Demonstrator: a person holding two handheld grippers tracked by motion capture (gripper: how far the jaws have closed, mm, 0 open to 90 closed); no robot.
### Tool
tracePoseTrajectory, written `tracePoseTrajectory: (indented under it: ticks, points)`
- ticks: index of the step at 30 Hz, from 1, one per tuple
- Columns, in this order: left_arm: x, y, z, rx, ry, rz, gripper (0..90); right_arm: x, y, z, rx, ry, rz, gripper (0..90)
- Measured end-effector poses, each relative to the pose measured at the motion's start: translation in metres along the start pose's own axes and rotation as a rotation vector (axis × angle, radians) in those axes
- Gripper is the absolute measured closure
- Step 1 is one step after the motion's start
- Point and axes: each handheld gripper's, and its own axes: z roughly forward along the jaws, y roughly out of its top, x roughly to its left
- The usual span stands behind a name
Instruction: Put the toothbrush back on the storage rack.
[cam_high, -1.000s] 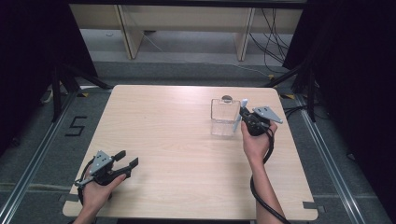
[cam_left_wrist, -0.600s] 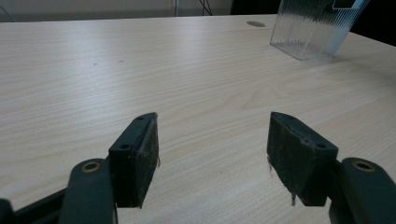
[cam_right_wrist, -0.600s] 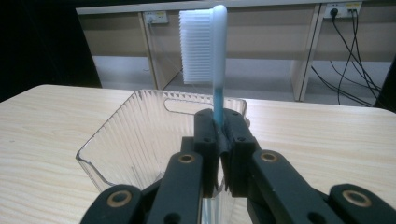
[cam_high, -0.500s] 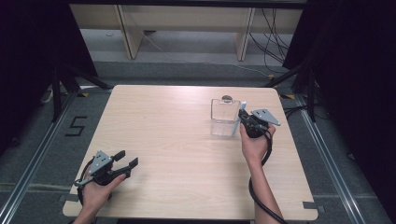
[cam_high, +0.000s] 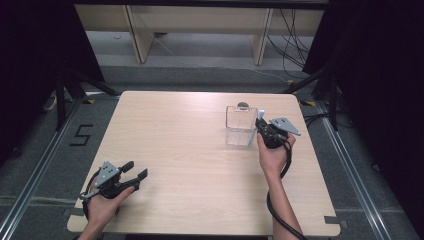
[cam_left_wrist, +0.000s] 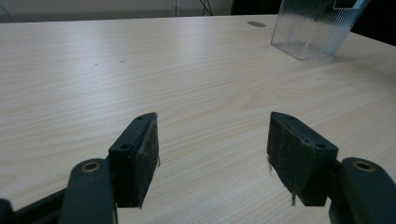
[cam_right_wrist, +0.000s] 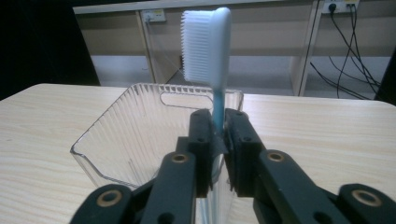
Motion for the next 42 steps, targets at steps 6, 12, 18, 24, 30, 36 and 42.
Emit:
tracePoseTrajectory:
  ticks: [6,12,18,24,30,36,42]
  points:
    - [0.000,0.000,0.000,0.002,0.000,0.002,33.7,-0.002,0.001,-0.001,0.006,-0.007,0.004,68.8]
    - [0.000,0.000,0.000,-0.001,0.001,0.002,33.7,-0.001,0.001,-0.004,0.022,-0.012,0.007,55.7]
    - [0.000,0.000,0.000,-0.003,0.003,0.001,33.6,0.000,-0.001,-0.014,0.046,-0.007,-0.001,48.7]
    - [0.001,0.000,-0.001,-0.038,0.005,-0.002,34.2,0.000,-0.004,-0.030,0.068,0.023,-0.039,46.0]
    - [0.000,0.000,-0.002,-0.024,0.020,-0.011,33.9,0.001,-0.013,-0.050,0.082,0.028,-0.063,45.0]
    - [-0.001,-0.001,-0.002,-0.026,0.019,-0.016,33.5,0.004,-0.025,-0.066,0.093,0.060,-0.051,44.5]
    - [0.001,-0.001,-0.002,-0.034,0.023,-0.019,33.1,0.006,-0.038,-0.082,0.110,0.068,-0.071,44.2]
